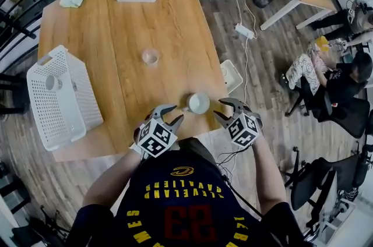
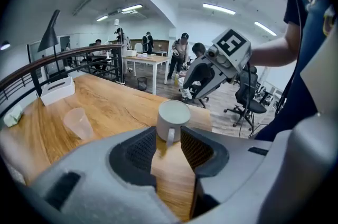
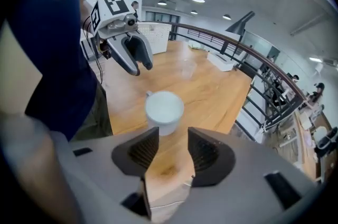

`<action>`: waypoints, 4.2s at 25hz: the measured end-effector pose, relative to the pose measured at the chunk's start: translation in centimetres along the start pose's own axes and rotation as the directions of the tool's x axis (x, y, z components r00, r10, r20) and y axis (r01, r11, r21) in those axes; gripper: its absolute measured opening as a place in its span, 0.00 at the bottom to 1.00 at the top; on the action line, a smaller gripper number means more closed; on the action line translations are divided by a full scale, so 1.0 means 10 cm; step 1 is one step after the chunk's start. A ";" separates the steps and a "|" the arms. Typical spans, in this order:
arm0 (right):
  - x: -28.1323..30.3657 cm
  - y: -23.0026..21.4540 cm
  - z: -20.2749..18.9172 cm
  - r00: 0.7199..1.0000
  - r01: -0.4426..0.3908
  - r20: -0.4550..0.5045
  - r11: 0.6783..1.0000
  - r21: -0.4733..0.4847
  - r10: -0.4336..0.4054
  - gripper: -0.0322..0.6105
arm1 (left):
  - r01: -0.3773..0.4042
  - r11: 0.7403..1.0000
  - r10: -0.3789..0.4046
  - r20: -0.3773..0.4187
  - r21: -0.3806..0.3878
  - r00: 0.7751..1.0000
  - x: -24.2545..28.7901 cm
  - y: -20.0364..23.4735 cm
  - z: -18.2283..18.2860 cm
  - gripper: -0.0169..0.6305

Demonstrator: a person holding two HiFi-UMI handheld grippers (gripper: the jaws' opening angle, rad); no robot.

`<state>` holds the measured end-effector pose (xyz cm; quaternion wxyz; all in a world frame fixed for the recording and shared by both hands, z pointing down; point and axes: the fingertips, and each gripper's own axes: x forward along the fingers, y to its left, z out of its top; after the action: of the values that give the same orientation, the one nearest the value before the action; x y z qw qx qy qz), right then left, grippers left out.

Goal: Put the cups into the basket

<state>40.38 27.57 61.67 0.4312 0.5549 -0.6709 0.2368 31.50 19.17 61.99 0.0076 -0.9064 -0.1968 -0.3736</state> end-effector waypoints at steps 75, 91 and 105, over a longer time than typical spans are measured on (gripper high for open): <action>-0.08 0.85 2.28 0.714 -0.443 0.101 0.558 -0.702 0.693 0.25 | -0.408 0.874 0.422 -0.004 -0.266 0.907 -1.63 0.10 -0.43 0.11; -0.19 1.72 3.42 0.698 -0.387 0.228 0.626 -0.677 0.679 0.25 | -0.471 0.822 0.516 0.067 -0.322 0.854 -3.00 0.11 -1.07 0.11; 0.08 2.12 3.64 0.744 -0.379 0.377 0.813 -0.442 0.552 0.25 | -0.488 0.838 0.523 0.106 -0.243 0.846 -4.01 0.42 -1.50 0.11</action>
<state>8.80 3.85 46.98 0.2615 0.3254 -0.9059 0.0719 -2.86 -1.24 46.03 -0.0047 -0.9500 0.0901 -0.2991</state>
